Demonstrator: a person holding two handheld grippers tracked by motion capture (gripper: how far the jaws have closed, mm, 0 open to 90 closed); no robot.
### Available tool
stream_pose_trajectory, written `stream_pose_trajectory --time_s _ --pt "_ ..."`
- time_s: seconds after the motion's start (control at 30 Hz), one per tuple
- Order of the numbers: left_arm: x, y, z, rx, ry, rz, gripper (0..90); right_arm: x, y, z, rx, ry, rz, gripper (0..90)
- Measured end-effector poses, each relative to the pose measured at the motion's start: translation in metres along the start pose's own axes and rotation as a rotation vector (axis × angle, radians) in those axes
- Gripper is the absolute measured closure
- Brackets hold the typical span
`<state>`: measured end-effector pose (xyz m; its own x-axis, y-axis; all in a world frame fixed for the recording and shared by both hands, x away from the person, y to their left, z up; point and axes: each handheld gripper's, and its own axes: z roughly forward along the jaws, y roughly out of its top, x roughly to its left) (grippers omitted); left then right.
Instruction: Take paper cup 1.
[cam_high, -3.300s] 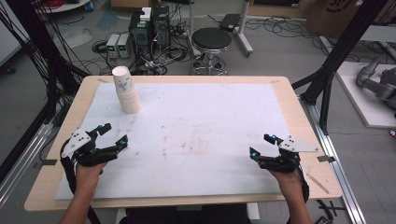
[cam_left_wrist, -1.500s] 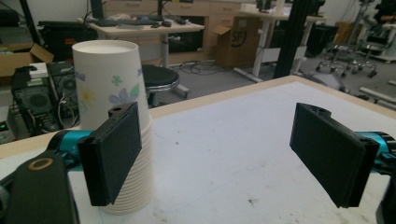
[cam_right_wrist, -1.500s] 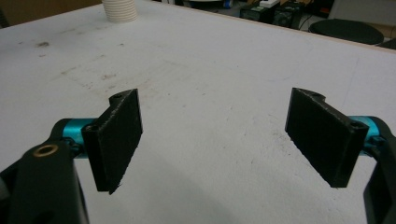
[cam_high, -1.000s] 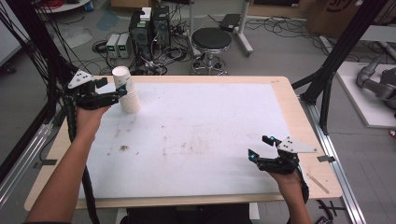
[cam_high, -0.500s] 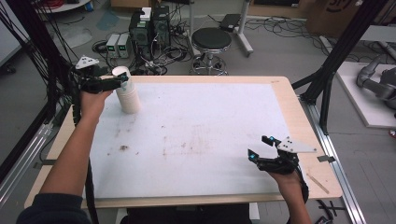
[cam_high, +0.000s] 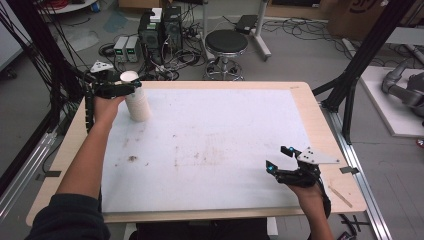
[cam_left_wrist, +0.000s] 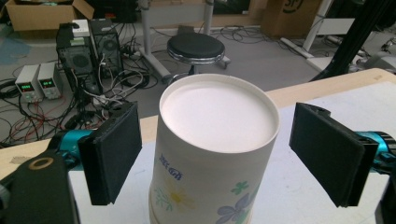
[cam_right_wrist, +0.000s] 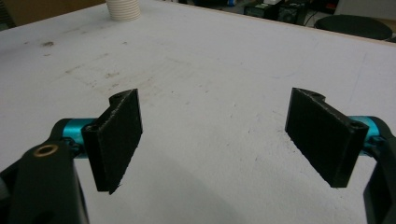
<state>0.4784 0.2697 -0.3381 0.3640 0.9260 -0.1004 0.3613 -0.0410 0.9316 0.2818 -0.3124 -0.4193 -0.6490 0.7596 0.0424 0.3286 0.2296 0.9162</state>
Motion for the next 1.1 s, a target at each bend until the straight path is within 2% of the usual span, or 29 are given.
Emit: stream_pose_trajectory --time_s 0.1,0.43,0.53,0.87,0.93,1.1 --pt "0.001 -0.002 0.003 0.008 0.000 -0.007 17.0 0.000 0.000 0.000 0.005 -0.001 0.005 19.3" --pt "0.004 -0.005 0.005 0.012 -0.018 0.008 30.4 0.000 -0.001 -0.001 0.007 -0.003 0.010 19.3" --pt "0.004 -0.004 0.004 0.004 -0.016 0.009 30.9 0.000 -0.001 -0.001 0.005 -0.003 0.006 19.3" --pt "0.001 0.007 -0.014 -0.085 -0.015 0.011 32.5 0.000 -0.001 -0.001 0.005 -0.001 0.001 19.3" --pt "0.001 0.012 -0.019 -0.092 -0.018 0.014 32.8 0.000 -0.001 -0.001 0.005 -0.002 0.006 19.3" --pt "-0.003 0.029 -0.035 -0.145 -0.008 0.036 33.8 0.002 -0.001 0.000 0.010 0.001 0.001 19.4"
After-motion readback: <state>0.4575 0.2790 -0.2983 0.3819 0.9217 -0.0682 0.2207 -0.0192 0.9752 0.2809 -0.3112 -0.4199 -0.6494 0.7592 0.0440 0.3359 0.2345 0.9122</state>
